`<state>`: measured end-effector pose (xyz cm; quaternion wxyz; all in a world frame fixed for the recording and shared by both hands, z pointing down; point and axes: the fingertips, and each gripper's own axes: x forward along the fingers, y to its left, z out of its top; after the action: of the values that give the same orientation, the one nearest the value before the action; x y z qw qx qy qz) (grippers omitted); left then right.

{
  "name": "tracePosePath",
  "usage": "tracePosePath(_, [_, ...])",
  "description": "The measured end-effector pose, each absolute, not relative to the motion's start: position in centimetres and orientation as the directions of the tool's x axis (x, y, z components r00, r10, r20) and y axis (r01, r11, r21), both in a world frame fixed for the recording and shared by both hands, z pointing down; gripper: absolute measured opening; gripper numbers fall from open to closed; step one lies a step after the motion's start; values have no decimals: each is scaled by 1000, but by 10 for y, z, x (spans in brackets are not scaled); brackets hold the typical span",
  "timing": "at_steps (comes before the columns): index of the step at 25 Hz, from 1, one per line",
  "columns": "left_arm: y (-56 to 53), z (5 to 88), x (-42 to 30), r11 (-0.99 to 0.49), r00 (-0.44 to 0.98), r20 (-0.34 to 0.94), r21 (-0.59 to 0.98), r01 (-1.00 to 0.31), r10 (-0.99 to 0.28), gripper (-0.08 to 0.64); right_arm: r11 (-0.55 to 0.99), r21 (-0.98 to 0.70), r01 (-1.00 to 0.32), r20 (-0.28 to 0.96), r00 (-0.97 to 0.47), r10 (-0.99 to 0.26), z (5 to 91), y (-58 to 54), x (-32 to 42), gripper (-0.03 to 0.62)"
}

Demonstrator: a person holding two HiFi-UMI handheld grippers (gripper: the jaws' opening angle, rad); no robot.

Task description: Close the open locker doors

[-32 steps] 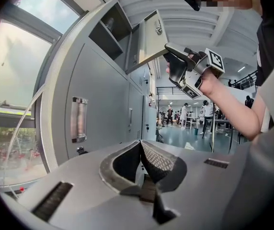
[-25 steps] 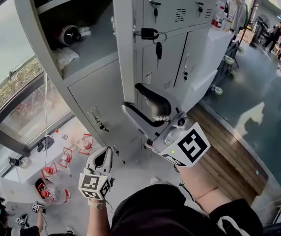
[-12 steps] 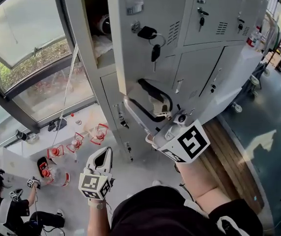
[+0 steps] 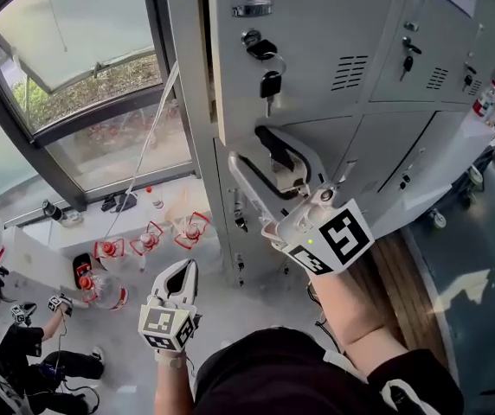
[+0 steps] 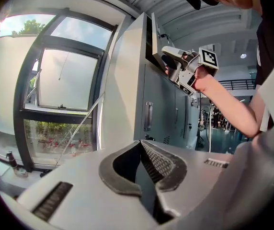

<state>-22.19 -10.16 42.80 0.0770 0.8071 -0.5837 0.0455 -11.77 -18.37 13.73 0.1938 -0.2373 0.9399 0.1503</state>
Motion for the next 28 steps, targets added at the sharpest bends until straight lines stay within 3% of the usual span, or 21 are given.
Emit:
tracePosePath(15, [-102, 431, -235, -205, 214, 164, 69, -976, -963, 18, 867, 104, -486, -441, -804, -398, 131, -225, -128, 220])
tracePosePath(28, [-101, 434, -232, -218, 229, 166, 80, -973, -959, 20, 878, 83, -471, -416, -817, -399, 142, -226, -128, 218])
